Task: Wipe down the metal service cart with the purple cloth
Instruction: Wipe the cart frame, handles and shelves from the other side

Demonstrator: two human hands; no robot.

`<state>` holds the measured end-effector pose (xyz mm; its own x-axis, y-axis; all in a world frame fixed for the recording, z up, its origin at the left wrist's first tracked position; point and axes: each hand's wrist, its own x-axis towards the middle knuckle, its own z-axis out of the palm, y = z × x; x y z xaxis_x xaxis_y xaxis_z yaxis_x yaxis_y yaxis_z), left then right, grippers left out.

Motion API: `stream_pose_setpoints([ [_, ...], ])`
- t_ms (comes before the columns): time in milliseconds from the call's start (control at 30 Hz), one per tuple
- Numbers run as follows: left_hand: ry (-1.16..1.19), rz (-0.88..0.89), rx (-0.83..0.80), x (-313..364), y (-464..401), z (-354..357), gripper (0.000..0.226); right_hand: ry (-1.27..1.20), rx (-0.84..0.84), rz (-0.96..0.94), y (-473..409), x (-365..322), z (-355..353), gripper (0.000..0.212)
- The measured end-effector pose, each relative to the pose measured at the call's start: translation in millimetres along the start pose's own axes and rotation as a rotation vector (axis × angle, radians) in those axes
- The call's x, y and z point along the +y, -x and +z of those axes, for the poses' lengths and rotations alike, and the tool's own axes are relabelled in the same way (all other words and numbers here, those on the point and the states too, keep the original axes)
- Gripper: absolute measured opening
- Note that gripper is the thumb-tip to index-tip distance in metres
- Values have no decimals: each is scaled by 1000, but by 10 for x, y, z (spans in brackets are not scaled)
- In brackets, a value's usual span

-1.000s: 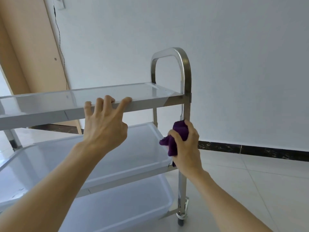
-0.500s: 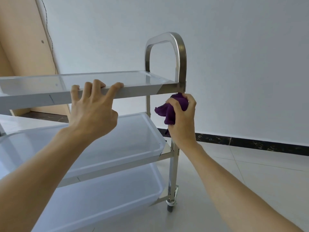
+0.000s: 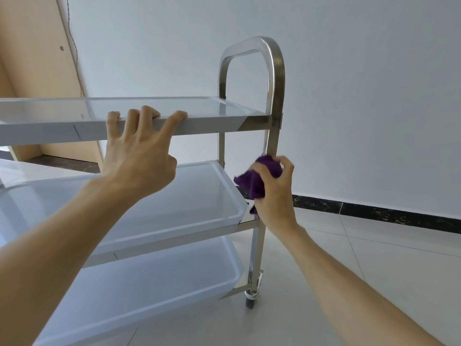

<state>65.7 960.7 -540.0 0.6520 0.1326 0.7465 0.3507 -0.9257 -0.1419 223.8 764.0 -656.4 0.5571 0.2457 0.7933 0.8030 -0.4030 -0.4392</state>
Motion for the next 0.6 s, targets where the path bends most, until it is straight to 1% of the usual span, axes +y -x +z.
stream_pose_setpoints([
  [100, -4, 15, 2, -12, 1, -2, 79, 16, 77, -32, -307, -136, -70, 58],
  [167, 6, 21, 3, -45, 10, -5, 79, 64, 51, -56, -288, -108, -64, 62],
  [233, 36, 22, 14, -63, 40, -3, 78, 118, -28, -63, -104, -13, -39, 65],
  [300, 68, 35, 30, -65, 80, 13, 77, 151, -139, -20, 176, 106, 7, 67],
  [367, 106, 50, 50, -73, 120, 30, 75, 176, -248, 10, 462, 212, 50, 67],
  [433, 161, 54, 83, -91, 169, 45, 71, 215, -308, 37, 624, 261, 60, 66],
  [533, 217, 133, 136, -69, 351, 109, 55, 346, -285, 62, 605, 182, 32, 64],
  [600, 260, 227, 95, -26, 565, 224, 46, 375, -249, 9, 530, 70, 37, 66],
])
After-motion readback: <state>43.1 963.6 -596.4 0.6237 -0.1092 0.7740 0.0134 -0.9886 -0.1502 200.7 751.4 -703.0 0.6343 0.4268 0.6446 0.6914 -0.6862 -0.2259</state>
